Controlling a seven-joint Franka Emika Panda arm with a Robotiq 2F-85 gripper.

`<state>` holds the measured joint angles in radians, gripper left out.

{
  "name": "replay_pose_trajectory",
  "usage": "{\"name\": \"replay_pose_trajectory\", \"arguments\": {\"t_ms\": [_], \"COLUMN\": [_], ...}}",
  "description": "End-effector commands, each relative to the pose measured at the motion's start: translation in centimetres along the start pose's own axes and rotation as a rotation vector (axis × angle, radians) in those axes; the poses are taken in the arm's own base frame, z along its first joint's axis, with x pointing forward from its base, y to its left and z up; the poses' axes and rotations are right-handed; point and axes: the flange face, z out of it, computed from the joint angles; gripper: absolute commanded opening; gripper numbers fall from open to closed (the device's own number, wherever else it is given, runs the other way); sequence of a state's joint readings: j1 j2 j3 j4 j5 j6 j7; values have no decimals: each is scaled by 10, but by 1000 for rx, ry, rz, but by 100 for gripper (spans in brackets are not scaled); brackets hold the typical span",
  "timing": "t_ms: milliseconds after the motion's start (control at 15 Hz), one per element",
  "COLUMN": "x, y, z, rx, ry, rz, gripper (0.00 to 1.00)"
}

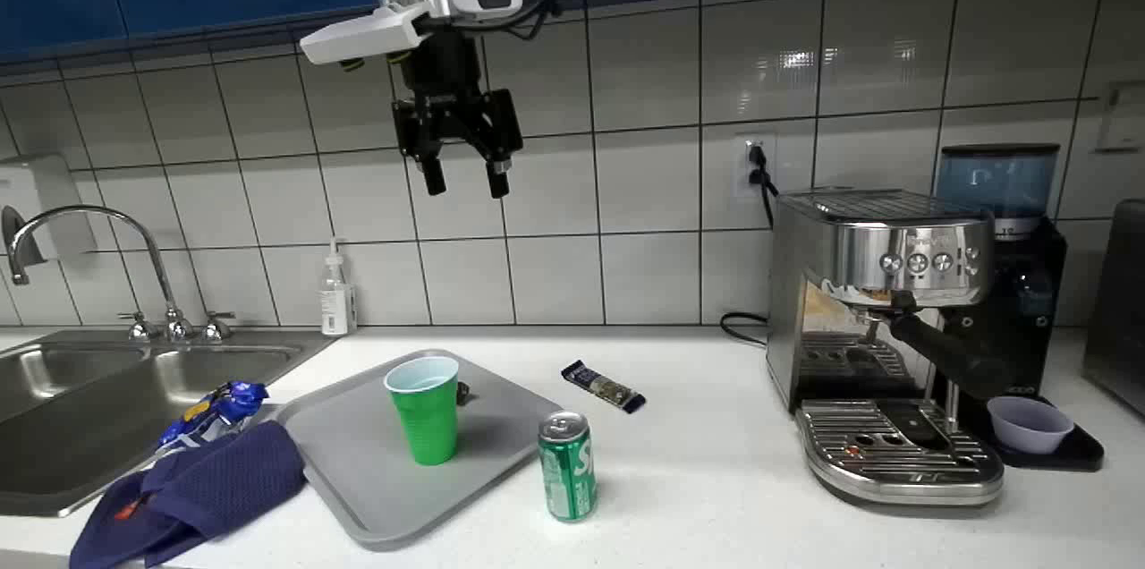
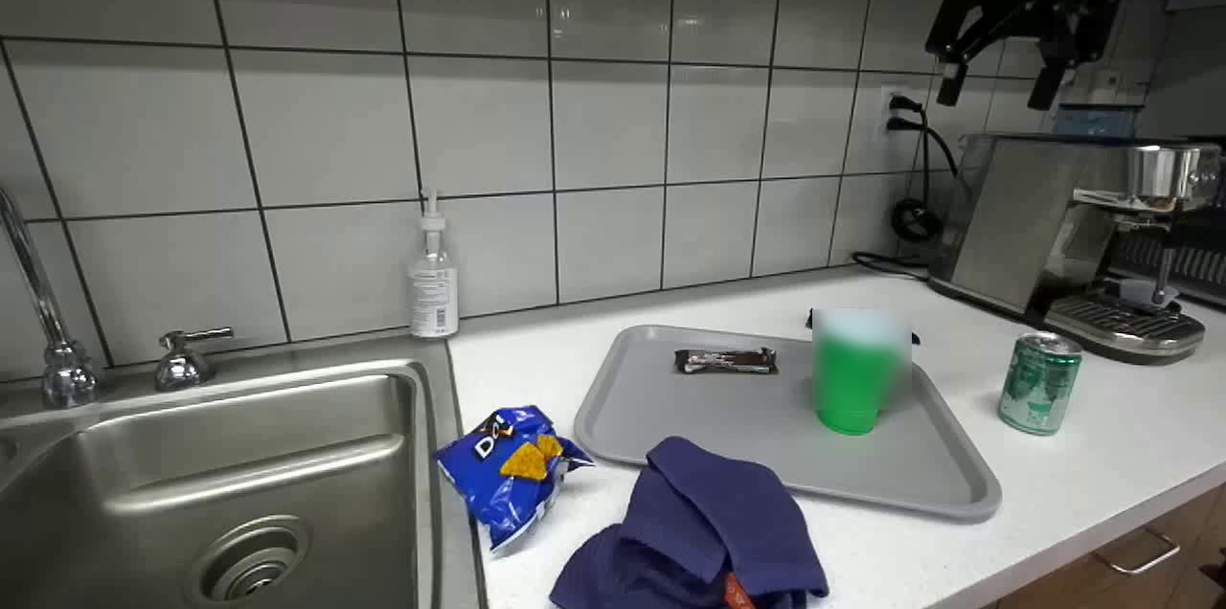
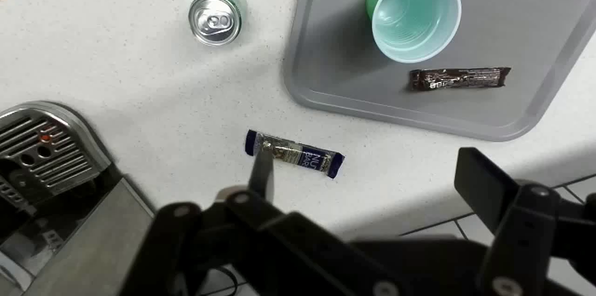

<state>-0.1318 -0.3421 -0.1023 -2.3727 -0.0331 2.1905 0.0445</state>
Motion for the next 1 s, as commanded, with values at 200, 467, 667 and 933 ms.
{"name": "replay_pose_trajectory", "arguments": {"t_ms": [200,467,667,933], "x": [0,0,0,-1], "y": [0,0,0,-2], "z": [0,0,0,0], "rx": [0,0,0,-11], "ry": [-1,-1,-1,11], "rz": [0,0,0,0], "gripper": [100,100,100,100]}}
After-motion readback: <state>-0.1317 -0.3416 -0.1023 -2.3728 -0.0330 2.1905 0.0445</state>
